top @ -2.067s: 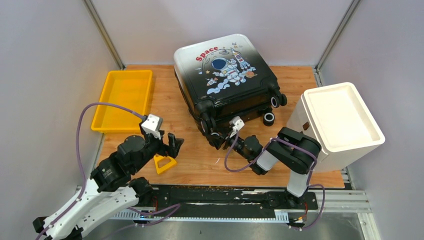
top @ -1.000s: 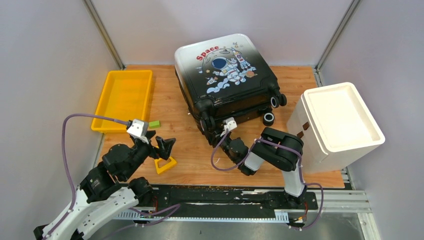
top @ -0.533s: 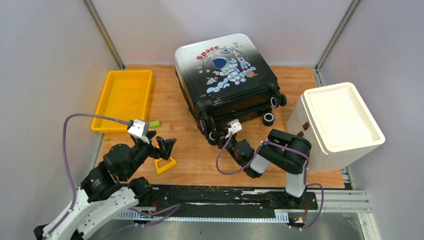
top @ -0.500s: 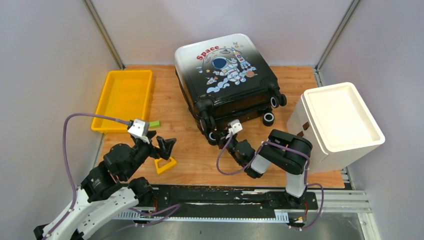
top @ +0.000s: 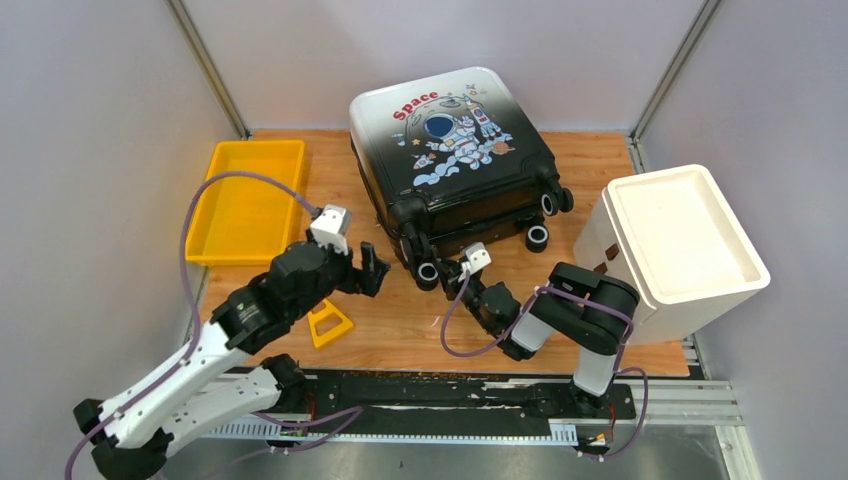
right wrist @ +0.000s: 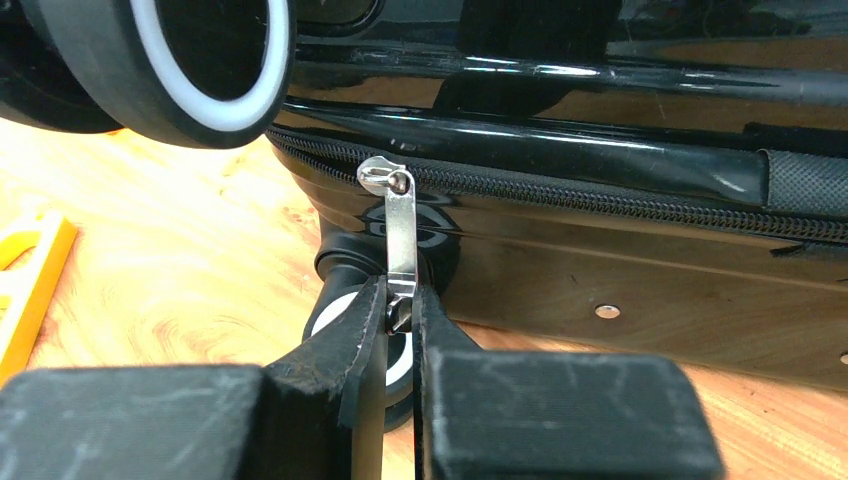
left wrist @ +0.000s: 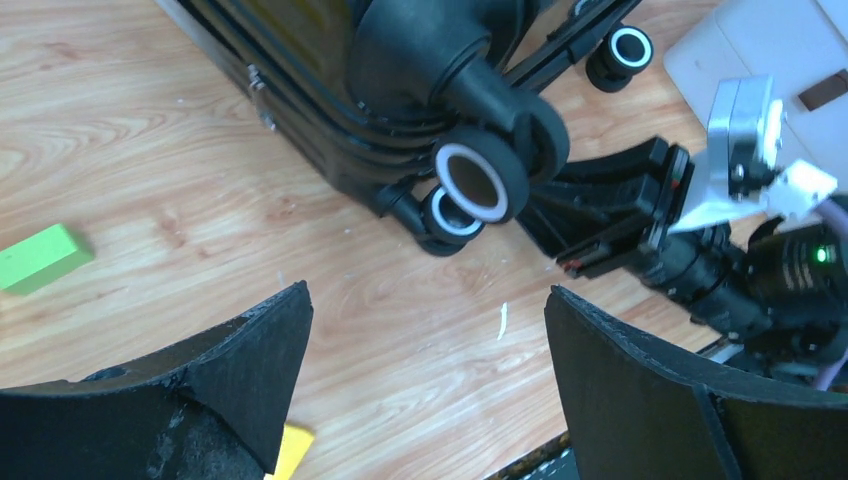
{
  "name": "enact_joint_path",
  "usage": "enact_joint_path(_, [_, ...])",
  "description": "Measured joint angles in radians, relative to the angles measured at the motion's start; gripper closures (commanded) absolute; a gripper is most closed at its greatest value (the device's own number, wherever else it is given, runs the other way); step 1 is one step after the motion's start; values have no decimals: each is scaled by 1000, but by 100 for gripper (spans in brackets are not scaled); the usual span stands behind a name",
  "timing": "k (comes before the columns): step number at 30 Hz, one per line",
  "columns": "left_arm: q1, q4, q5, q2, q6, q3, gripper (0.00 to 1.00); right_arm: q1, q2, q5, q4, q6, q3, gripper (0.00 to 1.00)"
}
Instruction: Open, take out, and arrange the luggage
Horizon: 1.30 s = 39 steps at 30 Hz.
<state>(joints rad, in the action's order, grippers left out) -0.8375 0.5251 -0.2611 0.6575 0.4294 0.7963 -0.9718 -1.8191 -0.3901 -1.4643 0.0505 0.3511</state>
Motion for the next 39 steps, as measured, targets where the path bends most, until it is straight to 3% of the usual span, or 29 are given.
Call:
enact_joint_path(7, [-14, -111, -13, 259, 55, 91, 3, 5, 30, 25, 3, -5, -13, 100])
enact_joint_path(14, [-109, -157, -164, 410, 80, 178, 3, 7, 30, 45, 3, -5, -16, 100])
enact_joint_path(22, [-125, -156, -301, 571, 131, 260, 6, 7, 23, 54, 0, 3, -14, 100])
enact_joint_path(31, [-125, -124, -395, 697, 171, 320, 22, 6, 11, 46, -4, 8, -11, 100])
enact_joint_path(33, [-126, -113, -396, 710, 170, 320, 32, 6, 7, 33, -7, 18, -9, 100])
enact_joint_path(35, [-128, -100, -402, 713, 169, 320, 58, 5, 7, 11, -8, 37, -9, 100])
enact_joint_path(39, [-124, -146, -422, 679, 223, 295, 95, 3, 7, -16, -8, 40, -10, 100])
